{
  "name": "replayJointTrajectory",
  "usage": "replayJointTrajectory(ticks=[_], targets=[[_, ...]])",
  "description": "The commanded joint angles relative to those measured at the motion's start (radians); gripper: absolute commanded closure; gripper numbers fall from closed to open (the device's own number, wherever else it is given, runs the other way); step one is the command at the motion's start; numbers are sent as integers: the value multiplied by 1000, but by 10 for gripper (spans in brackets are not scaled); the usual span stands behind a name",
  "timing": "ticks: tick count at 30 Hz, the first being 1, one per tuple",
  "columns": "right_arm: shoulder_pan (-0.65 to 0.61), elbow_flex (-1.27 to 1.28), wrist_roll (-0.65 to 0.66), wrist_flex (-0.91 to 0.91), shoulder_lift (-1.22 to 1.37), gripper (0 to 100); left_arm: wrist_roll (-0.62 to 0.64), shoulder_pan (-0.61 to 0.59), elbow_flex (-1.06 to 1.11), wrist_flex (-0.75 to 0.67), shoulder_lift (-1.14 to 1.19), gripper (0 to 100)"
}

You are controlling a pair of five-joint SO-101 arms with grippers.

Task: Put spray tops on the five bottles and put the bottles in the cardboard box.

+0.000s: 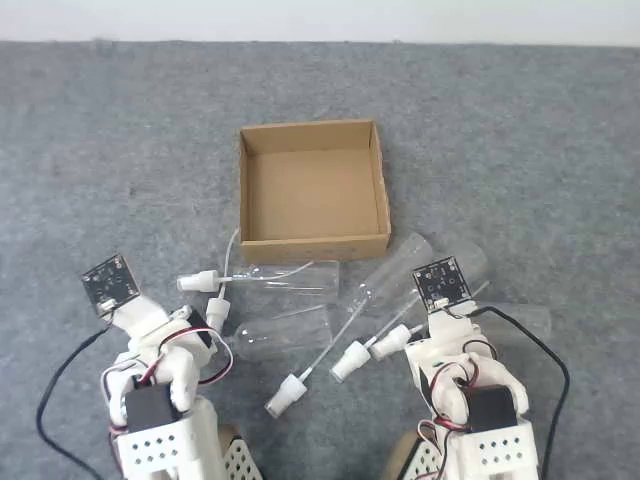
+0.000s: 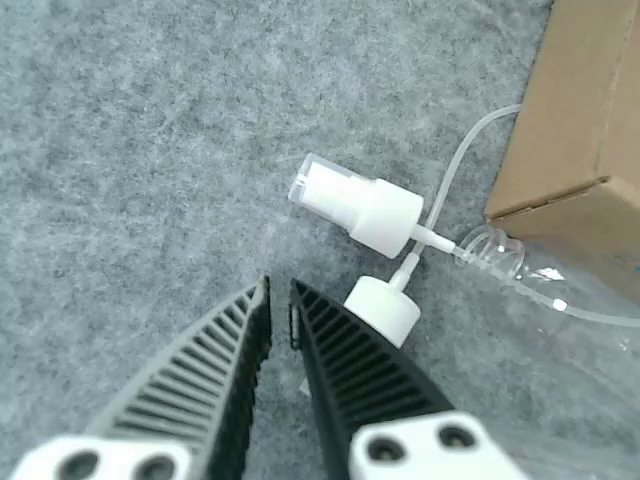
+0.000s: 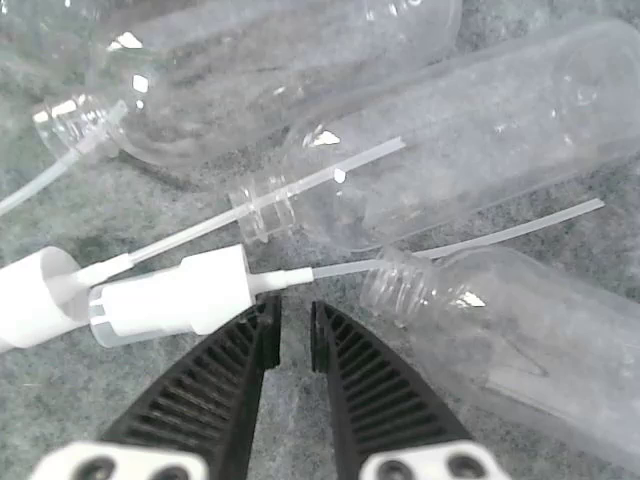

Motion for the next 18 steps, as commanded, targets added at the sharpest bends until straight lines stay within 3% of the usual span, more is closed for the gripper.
replayJointTrajectory(ticks=[1,12,18], targets=[[5,21,2,4,-16,991,-2,-6,-13,2,-17,964],[70,-15,11,-38,-18,990,-2,-6,-13,2,-17,964],[205,-106,12,-188,-18,989,-2,-6,-13,2,-17,964]])
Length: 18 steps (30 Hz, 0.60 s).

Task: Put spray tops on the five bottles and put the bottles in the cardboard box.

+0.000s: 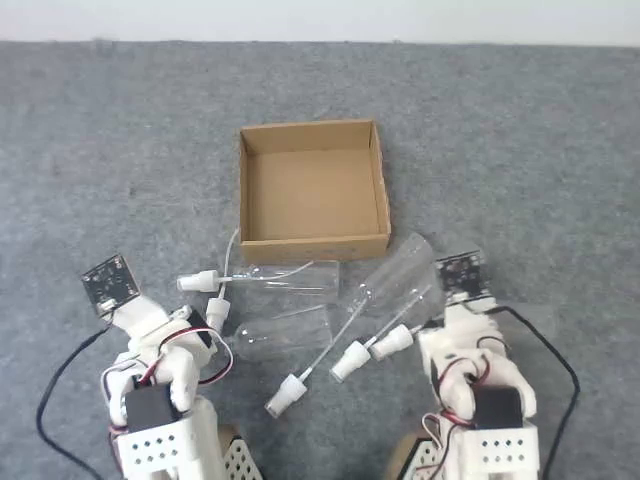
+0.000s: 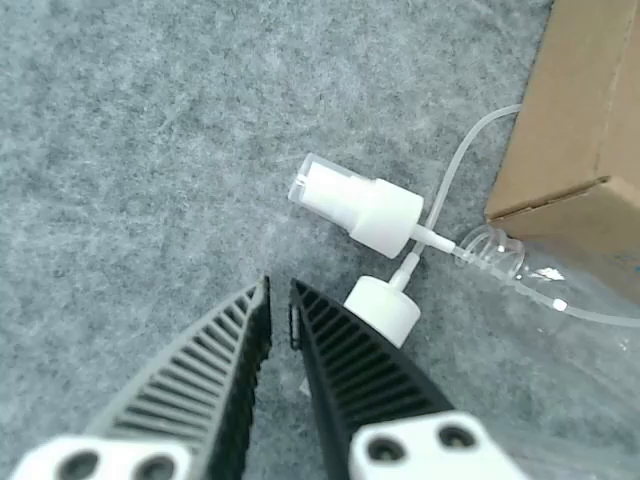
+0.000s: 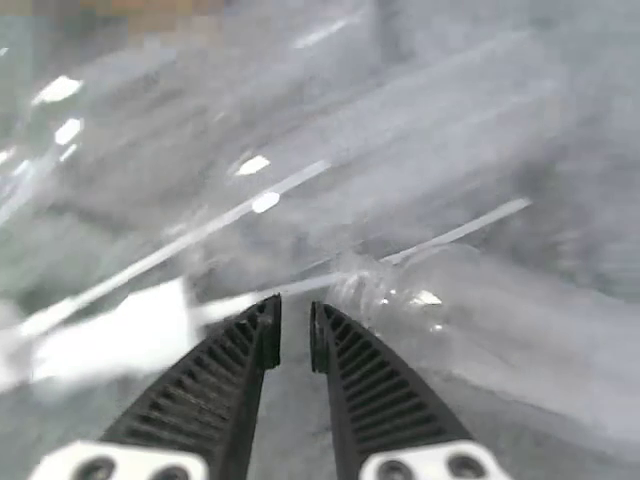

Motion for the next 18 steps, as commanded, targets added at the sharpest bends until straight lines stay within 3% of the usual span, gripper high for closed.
replayJointTrajectory(ticks=[1,10,14,18], targets=[[99,-106,12,-154,-16,987,-2,-6,-13,2,-17,964],[217,-144,229,-271,-15,757,-2,-6,-13,2,-17,964],[263,-244,344,-228,-4,770,-2,-6,-13,2,-17,964],[231,-382,456,-96,-4,768,-2,-6,-13,2,-17,964]])
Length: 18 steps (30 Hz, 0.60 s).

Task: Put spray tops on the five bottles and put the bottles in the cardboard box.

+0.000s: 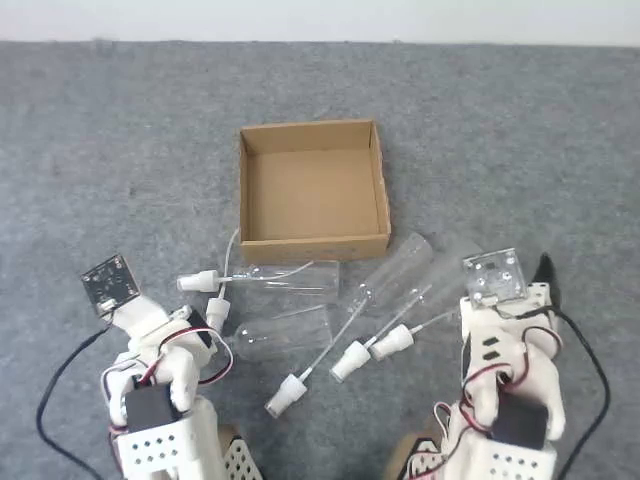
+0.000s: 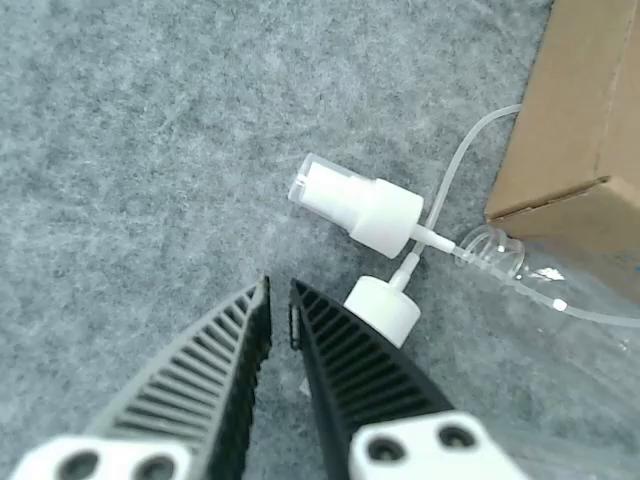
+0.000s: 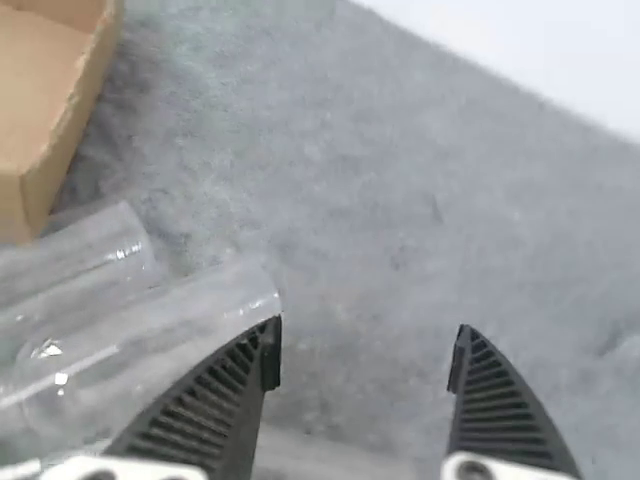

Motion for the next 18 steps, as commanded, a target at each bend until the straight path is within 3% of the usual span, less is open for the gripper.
replayJointTrajectory(ticks=[1,9,18], targets=[[-27,-215,132,140,-4,768,-2,-6,-13,2,-17,964],[-76,-434,229,311,50,768,-2,-6,-13,2,-17,964],[-76,-603,296,384,455,767,-2,-6,-13,2,-17,964]])
